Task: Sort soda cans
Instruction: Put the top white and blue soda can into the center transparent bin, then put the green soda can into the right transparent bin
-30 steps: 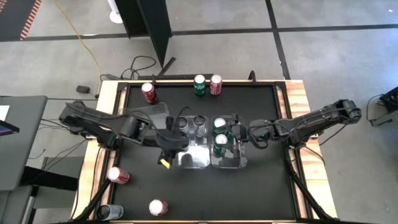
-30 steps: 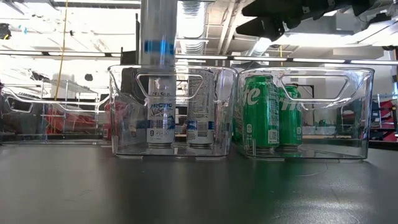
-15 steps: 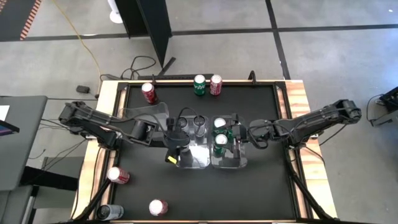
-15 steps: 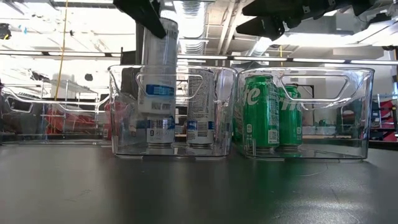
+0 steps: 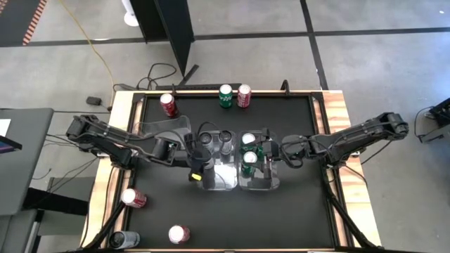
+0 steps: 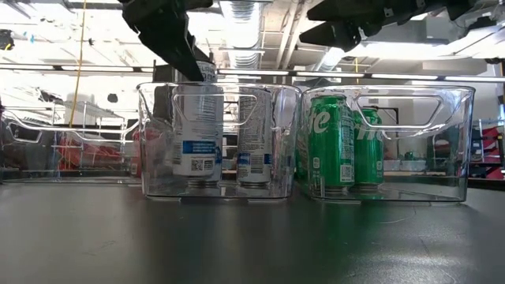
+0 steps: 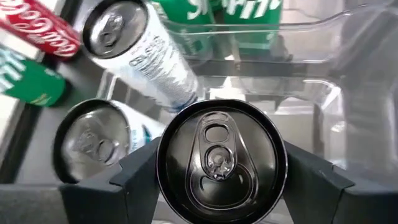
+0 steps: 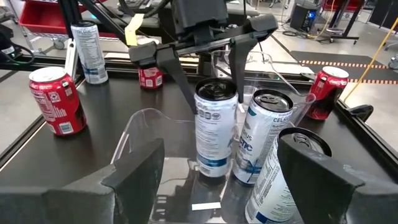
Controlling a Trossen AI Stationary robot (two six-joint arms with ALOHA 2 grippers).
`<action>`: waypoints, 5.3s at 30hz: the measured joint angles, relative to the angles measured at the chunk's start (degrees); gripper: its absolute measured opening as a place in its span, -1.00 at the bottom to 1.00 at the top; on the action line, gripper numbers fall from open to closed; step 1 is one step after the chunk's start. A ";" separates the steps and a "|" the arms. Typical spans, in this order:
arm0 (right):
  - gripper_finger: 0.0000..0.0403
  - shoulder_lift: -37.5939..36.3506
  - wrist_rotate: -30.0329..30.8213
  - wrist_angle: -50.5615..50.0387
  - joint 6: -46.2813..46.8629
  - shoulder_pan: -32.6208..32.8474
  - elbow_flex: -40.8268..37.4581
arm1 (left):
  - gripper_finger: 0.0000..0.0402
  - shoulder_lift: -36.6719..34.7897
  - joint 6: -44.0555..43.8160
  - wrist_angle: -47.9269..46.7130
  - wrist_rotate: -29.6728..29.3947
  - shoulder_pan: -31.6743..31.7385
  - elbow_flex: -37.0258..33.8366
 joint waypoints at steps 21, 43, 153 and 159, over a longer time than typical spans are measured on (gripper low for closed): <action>0.64 0.00 -0.02 0.03 0.02 -0.02 0.00 | 0.31 0.56 -3.67 -3.15 -3.26 1.58 -0.36; 0.64 0.02 -0.03 0.03 0.50 -0.02 0.00 | 0.56 0.52 -4.74 -3.02 -5.56 1.79 -0.41; 0.64 0.15 0.66 0.17 -1.95 0.75 -0.02 | 0.35 -24.37 -1.25 -5.18 -3.68 24.99 -5.17; 0.64 0.15 0.66 0.18 -1.97 0.50 -0.02 | 0.35 -27.20 1.19 -7.26 4.46 16.43 -5.17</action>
